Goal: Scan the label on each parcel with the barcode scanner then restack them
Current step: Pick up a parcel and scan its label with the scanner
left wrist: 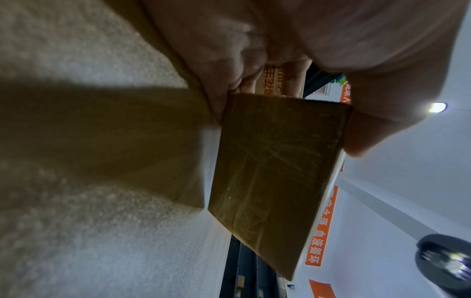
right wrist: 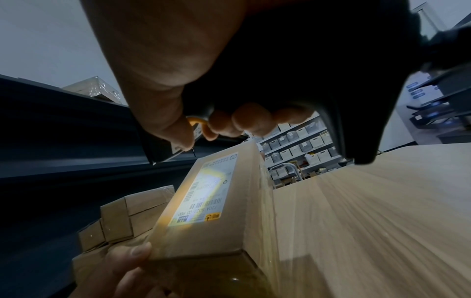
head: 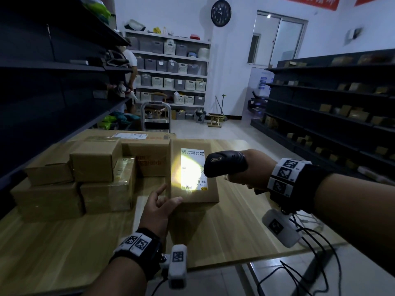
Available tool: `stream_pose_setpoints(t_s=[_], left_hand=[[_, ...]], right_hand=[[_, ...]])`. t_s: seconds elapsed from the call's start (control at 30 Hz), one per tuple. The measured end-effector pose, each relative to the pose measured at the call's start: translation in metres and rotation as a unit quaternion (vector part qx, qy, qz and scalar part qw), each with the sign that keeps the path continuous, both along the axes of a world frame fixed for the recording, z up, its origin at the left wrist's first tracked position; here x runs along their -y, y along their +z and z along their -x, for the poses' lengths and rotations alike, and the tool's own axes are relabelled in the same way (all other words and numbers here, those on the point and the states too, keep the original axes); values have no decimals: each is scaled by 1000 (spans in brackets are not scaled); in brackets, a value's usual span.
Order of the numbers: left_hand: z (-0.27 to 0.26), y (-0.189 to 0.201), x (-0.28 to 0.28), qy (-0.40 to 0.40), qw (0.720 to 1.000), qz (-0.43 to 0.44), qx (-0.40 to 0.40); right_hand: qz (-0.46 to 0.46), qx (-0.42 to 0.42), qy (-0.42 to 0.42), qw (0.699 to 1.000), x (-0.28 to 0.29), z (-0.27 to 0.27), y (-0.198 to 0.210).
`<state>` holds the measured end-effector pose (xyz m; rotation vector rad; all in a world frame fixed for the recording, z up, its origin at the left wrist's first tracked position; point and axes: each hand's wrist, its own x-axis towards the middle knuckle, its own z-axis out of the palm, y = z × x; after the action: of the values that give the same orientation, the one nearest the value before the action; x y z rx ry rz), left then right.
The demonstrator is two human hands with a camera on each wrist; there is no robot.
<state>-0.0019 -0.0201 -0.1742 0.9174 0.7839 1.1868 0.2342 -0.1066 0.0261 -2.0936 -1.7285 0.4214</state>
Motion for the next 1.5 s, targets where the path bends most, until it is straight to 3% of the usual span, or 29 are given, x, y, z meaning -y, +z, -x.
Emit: stream_pose_setpoints(t_s=[0.27,0.4,0.5,0.6,0.73,0.9,1.2,1.4,1.5], left_hand=[[-2,3,1,0,1000,-7,8],[-1,3,2,-1,1000,-20,7],[-1,3,5,-1,1000,-21,14],[-2,4,4,2,1000,-24,19],[-2,3,3,5,1000,-15,24],[-4,2,3,15,1000,-8,12],[-3,-1,-1,26,1000,2,-16],[-8,-3,-7,44,997,19,-55],[-26,2,-20,11,985,146,95]], right_hand=[[-24,-20,3,1000,1,-3,-1],[-46,-161,-32,985,-2,-13,-14],[-74,-338,-66,936,-2,-25,-29],[-86,-495,-95,860,-2,-39,-53],[-94,-610,-131,776,-1,-52,-90],[-78,-671,-165,718,1,-69,-130],[-106,-765,-168,613,3,-88,-169],[-131,-779,-163,591,4,-92,-169],[-125,-786,-173,581,4,-93,-167]])
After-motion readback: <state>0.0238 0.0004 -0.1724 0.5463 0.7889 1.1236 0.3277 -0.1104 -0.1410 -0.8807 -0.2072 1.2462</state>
